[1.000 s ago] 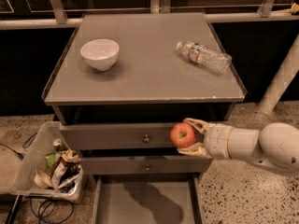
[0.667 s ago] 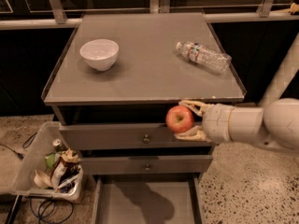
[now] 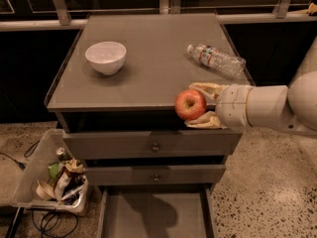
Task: Pick apple from bottom drawer and place on counter
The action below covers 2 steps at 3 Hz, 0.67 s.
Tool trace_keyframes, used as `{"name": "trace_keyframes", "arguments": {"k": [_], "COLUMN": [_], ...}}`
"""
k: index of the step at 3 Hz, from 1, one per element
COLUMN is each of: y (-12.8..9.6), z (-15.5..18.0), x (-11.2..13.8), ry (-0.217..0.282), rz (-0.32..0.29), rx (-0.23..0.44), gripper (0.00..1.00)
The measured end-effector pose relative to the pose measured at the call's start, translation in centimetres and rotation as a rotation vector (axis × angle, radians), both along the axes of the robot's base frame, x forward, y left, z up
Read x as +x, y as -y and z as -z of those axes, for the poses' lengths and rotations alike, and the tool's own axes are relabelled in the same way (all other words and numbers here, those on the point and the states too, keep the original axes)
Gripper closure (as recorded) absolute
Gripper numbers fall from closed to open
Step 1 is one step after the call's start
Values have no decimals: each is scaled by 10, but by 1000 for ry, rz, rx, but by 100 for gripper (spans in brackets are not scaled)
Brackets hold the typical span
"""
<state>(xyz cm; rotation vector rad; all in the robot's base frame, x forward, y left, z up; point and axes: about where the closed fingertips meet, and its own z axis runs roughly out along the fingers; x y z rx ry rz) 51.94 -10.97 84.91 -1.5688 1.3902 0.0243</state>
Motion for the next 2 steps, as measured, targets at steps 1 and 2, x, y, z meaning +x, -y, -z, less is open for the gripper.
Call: {"name": "trace_keyframes", "arguments": {"k": [1, 2], "y": [-7, -16], "z": [-10, -38], "x": [13, 42], "ry": [13, 46], "rz": [19, 53], "rx": [51, 101], "gripper": [100, 100]}}
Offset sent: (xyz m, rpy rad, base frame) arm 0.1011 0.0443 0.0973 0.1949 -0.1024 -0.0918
